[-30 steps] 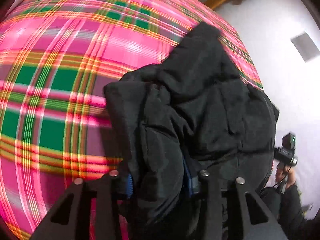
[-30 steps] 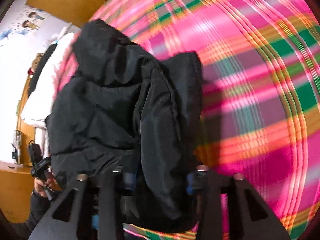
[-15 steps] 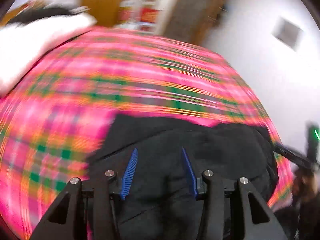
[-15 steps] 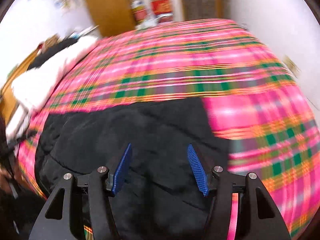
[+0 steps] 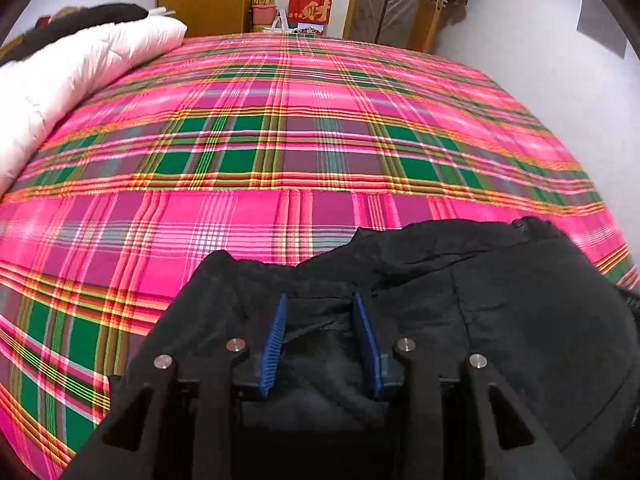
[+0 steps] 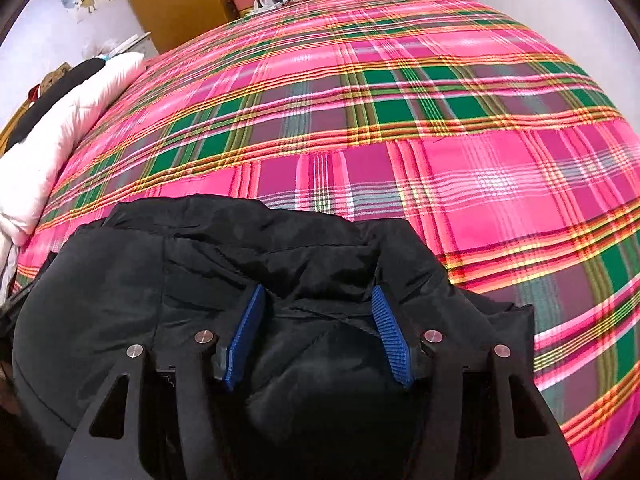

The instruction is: Fold large clothes

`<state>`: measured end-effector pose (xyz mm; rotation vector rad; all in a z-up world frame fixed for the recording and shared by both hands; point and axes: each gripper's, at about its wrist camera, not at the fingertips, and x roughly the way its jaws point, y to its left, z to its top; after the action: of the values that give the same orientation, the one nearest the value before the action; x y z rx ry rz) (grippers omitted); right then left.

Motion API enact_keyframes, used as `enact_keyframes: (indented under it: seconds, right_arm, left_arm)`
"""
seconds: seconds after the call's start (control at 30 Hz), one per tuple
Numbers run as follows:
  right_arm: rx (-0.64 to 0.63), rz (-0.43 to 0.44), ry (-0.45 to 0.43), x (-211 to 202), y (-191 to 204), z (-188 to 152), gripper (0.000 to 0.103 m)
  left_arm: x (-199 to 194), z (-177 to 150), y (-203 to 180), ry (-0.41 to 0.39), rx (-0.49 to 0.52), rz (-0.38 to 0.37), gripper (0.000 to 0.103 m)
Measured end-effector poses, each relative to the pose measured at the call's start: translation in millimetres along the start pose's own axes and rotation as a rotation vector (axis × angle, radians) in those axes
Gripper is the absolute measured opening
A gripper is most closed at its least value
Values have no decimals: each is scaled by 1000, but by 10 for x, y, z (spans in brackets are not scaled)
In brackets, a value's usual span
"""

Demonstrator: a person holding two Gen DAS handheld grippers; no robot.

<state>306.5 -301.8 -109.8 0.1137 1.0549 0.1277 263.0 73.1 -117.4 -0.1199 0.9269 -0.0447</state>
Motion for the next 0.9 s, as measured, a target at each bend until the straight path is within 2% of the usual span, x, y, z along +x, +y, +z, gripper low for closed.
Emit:
enact_keyframes:
  seconds: [0.13,0.17,0.23,0.37,0.47,0.53,0.6,0.67,0.77,0.9]
  right_arm:
    - [5,-24,17,-77,35,67,55]
    - [6,-46,20,-201,59,93,55]
    - [-4,-59,-35,-518,147,81,55]
    - [-58,9,-163,-1164,426,-100,55]
    - [-110,86,-201,-1403,747,-391,55]
    - [-136,88,-168,-1273,903,-574,56]
    - [-146,41,-72,-921,975,-698,56]
    - [-175,20,-62,-735,970,-749,59]
    - [-184,21,-14,-570,957,-726,59]
    - [-206,-23,-12,-453,1003,-745,59]
  left_arm:
    - [-10,41,-43,18,12,14,38]
    - [-49,76,-43,36,17,16,38]
    - [-203,160,-30,48,5,10,37]
    - [-734,246,-58,-60,-21,-43,37]
    - [-1184,125,-244,-157,-26,-159,38]
    - [-1224,-33,-484,-144,22,-217,39]
    - [-1055,-208,-705,-85,77,-233,39]
    - [-749,-380,-794,4,78,-206,39]
    - [-544,-479,-790,19,73,-183,40]
    - [-412,-463,-875,42,109,-126,41]
